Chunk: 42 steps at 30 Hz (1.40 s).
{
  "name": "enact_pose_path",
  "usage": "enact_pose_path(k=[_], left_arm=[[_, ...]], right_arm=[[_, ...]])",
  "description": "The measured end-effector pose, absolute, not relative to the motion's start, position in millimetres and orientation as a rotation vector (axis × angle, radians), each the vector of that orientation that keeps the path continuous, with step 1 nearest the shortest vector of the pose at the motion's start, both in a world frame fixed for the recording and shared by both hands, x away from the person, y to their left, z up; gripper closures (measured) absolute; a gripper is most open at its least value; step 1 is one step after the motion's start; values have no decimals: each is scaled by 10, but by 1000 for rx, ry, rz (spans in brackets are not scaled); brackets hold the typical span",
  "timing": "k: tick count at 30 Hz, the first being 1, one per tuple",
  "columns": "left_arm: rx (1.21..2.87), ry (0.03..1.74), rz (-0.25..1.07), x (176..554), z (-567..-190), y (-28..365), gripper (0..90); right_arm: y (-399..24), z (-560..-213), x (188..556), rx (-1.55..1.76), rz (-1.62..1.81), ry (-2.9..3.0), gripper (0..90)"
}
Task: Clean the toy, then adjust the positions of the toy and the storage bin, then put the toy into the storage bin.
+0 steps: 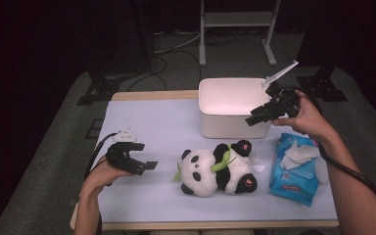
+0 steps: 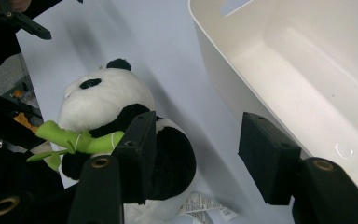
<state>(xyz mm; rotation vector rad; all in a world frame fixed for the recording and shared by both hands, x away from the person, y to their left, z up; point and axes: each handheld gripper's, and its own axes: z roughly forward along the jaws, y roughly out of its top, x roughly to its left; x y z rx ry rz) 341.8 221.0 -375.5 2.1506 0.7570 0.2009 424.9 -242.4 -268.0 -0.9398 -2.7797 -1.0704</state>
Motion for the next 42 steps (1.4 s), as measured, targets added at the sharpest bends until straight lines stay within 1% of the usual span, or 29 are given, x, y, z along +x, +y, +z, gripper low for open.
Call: enact_pose_path(k=[12, 24, 38, 42], left_arm=[[2145, 753, 192, 3434, -3754, 2225, 96], [2163, 733, 198, 3423, -3731, 2205, 96], [2159, 737, 195, 3420, -3724, 2206, 95], [2157, 733, 192, 3426, -3725, 2202, 95]], right_arm=[[-2327, -2701, 4308, -920, -1055, -2783, 449], [-2267, -2644, 4334, -907, -1032, -2807, 450], [-2167, -2671, 4538, -905, -966, -2840, 462], [-2122, -2726, 4603, -893, -919, -2866, 463]])
